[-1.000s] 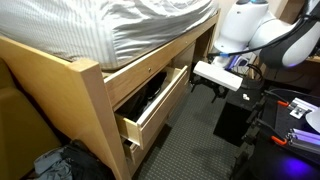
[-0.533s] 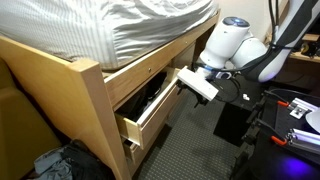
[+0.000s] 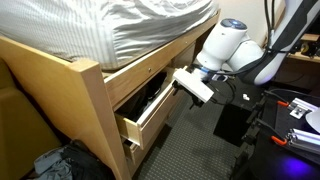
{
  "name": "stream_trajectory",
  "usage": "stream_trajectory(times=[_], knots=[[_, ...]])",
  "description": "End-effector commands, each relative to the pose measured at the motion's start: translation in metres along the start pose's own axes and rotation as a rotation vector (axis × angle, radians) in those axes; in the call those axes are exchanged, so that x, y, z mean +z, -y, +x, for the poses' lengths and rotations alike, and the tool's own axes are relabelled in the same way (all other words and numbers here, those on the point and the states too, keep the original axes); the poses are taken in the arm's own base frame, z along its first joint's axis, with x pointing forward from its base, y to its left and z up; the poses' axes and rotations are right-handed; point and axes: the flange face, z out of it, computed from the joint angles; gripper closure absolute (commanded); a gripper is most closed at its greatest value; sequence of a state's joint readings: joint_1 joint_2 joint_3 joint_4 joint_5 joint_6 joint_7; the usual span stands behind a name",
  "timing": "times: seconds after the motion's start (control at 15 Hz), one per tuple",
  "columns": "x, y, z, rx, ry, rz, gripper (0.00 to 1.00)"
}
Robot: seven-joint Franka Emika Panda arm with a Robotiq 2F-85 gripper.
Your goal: Close the left top drawer
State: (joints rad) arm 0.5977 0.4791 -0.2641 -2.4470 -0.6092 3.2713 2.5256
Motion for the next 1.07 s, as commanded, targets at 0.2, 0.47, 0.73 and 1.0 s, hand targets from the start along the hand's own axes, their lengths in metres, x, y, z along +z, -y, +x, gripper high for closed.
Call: stream_trajectory(times=[0.2, 0.47, 0.73, 1.0], knots=[[0.054, 0.017, -0.040, 0.023, 0.100, 0.164, 0.00], [0.056, 0.025, -0.056, 0.030, 0.085, 0.144, 0.00], [0.062, 0.031, -0.059, 0.026, 0.086, 0.154, 0.00], [0.087, 0.015, -0.064, 0.055, 0.162, 0.057, 0.00]])
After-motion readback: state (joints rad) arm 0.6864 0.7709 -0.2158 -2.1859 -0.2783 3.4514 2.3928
